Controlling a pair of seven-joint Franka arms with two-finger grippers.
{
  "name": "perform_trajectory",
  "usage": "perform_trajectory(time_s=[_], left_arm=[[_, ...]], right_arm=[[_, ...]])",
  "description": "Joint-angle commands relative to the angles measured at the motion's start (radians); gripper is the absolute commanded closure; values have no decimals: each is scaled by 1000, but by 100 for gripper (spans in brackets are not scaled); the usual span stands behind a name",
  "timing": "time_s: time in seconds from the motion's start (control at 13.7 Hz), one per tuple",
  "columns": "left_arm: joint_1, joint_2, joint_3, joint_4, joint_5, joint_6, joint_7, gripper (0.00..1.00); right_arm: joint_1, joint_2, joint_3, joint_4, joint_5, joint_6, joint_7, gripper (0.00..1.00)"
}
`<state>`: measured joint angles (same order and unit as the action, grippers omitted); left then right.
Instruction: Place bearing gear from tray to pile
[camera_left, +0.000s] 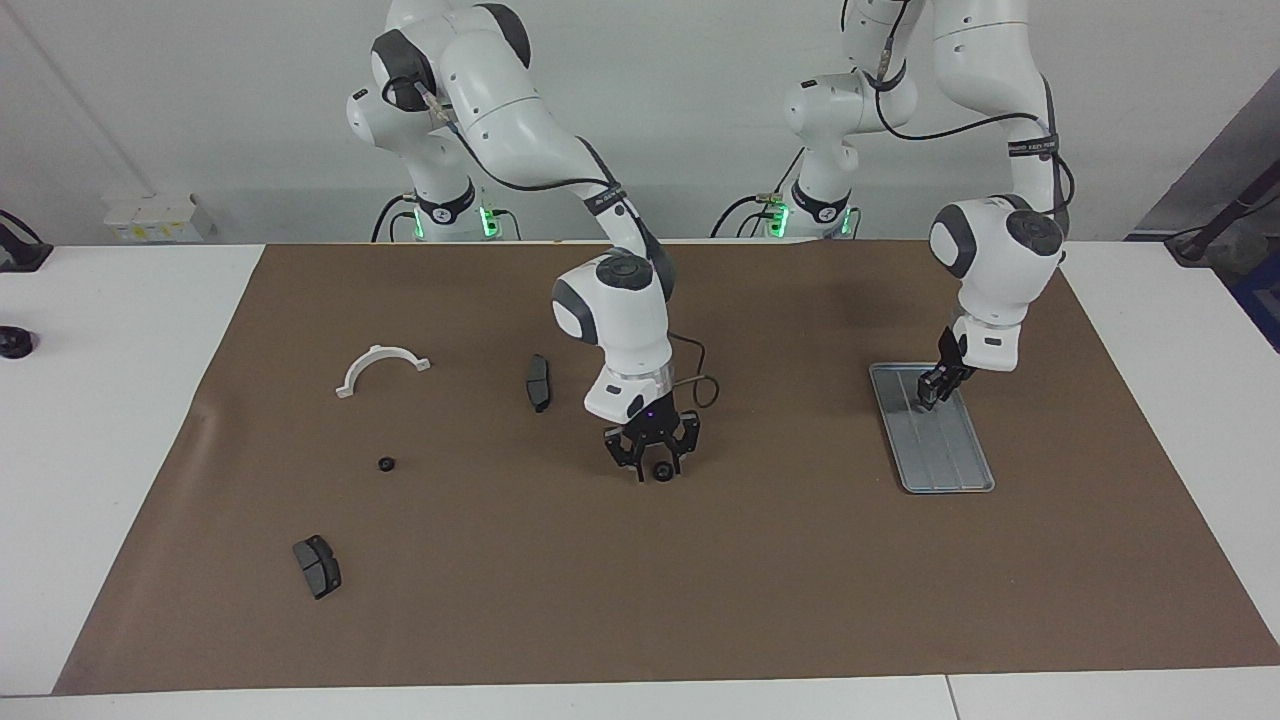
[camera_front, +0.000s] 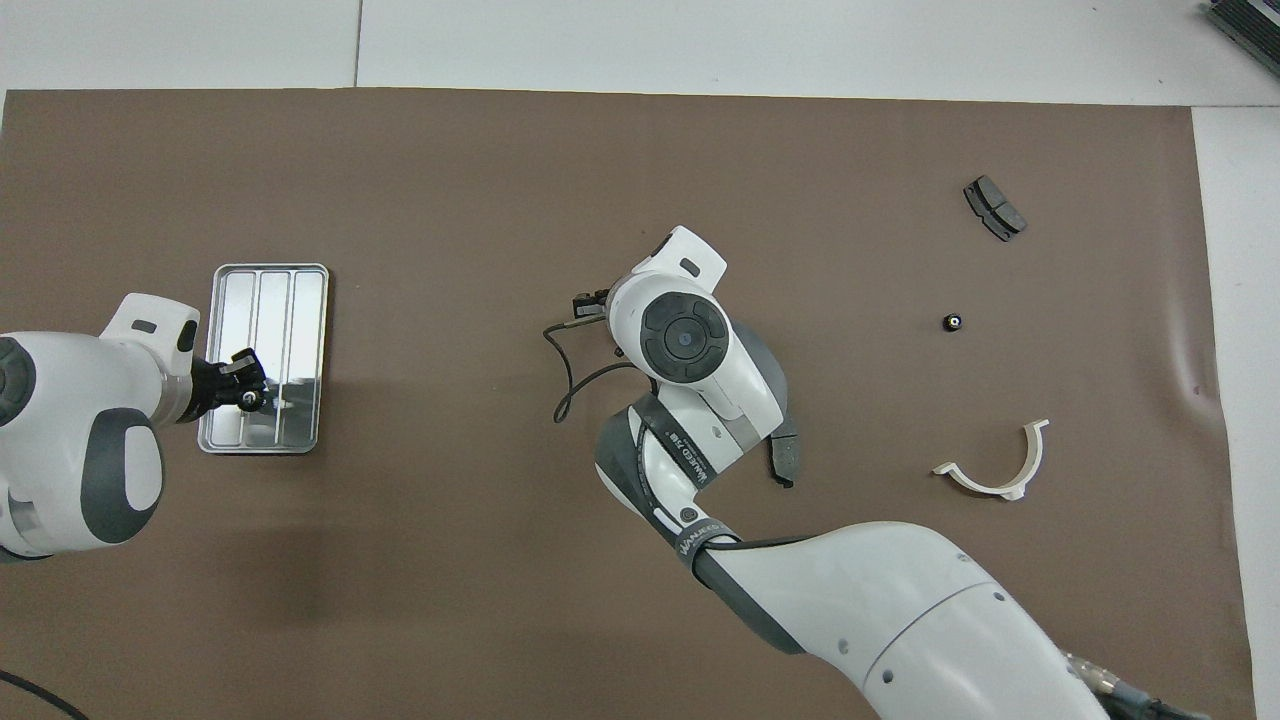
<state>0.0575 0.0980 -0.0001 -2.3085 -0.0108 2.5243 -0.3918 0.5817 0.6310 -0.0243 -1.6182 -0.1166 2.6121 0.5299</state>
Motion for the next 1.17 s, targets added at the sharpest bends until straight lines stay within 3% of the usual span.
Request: perform_trajectory(time_s=[0.0, 1.1], left_arm=[[8, 15, -4, 21, 12, -21, 10, 100], [7, 15, -4, 20, 12, -15, 8, 100]], right_arm=[[0, 15, 0, 15, -26, 22, 41, 52], [23, 15, 1, -20, -12, 43, 41, 52]])
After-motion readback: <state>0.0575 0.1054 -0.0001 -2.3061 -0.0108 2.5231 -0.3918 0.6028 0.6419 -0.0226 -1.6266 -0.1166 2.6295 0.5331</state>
